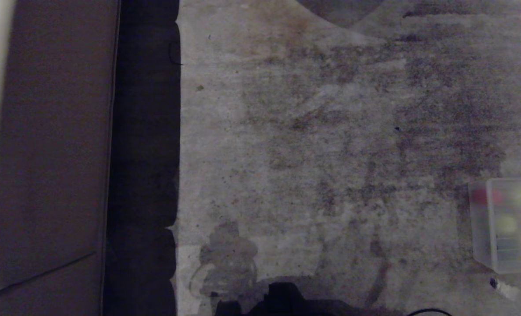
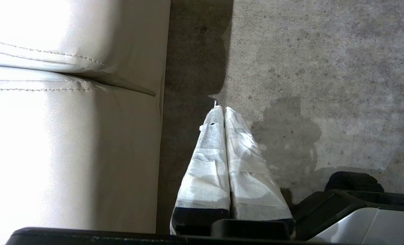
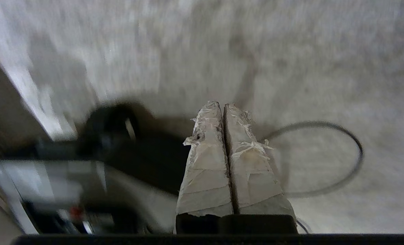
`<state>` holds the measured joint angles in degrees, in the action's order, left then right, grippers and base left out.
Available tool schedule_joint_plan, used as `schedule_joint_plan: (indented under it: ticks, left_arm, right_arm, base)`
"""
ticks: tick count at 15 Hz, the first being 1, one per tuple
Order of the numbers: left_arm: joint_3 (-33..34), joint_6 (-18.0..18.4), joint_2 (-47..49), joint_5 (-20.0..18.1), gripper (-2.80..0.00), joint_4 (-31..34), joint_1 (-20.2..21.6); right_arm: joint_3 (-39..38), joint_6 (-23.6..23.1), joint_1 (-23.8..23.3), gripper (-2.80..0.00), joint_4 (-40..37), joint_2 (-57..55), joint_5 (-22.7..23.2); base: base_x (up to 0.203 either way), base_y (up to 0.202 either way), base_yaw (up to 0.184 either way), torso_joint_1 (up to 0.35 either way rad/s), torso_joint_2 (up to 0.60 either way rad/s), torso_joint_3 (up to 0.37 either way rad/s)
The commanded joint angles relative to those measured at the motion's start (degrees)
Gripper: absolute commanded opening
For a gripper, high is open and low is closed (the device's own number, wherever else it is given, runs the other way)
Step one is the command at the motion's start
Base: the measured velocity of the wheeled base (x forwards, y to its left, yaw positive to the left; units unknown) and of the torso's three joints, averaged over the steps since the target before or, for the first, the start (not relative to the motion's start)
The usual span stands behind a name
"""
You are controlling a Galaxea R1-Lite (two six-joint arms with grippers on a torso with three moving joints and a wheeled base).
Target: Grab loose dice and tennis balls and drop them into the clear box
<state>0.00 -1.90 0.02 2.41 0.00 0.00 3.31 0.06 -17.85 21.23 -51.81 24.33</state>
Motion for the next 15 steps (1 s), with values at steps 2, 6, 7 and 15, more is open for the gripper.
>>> schedule_joint_plan:
  ticks: [2, 6, 7, 15]
  left_arm:
    - [0.1, 0.0, 0.0, 0.0, -2.80, 0.0, 0.0]
    - [0.1, 0.0, 0.0, 0.0, -2.80, 0.0, 0.0]
    - [0.1, 0.0, 0.0, 0.0, -2.80, 0.0, 0.0]
    - [0.1, 0.0, 0.1, 0.0, -2.80, 0.0, 0.0]
  right_arm:
    - [-2.4, 1.9, 11.5, -2.80, -11.2, 22.4, -14.8]
    - [-2.6, 2.6, 13.5, -2.80, -17.6, 34.7, -20.8]
    - [-3.0, 2.4, 13.5, -2.80, -18.2, 35.5, -23.3]
    - [-3.9, 1.8, 18.3, -2.80, -19.6, 46.7, -24.3]
  base:
    - [0.000, 0.000, 0.000, 0.000, 0.00, 0.000]
    - [0.000, 0.000, 0.000, 0.000, 0.00, 0.000]
    - [0.000, 0.000, 0.000, 0.000, 0.00, 0.000]
    - [0.000, 0.000, 0.000, 0.000, 0.00, 0.000]
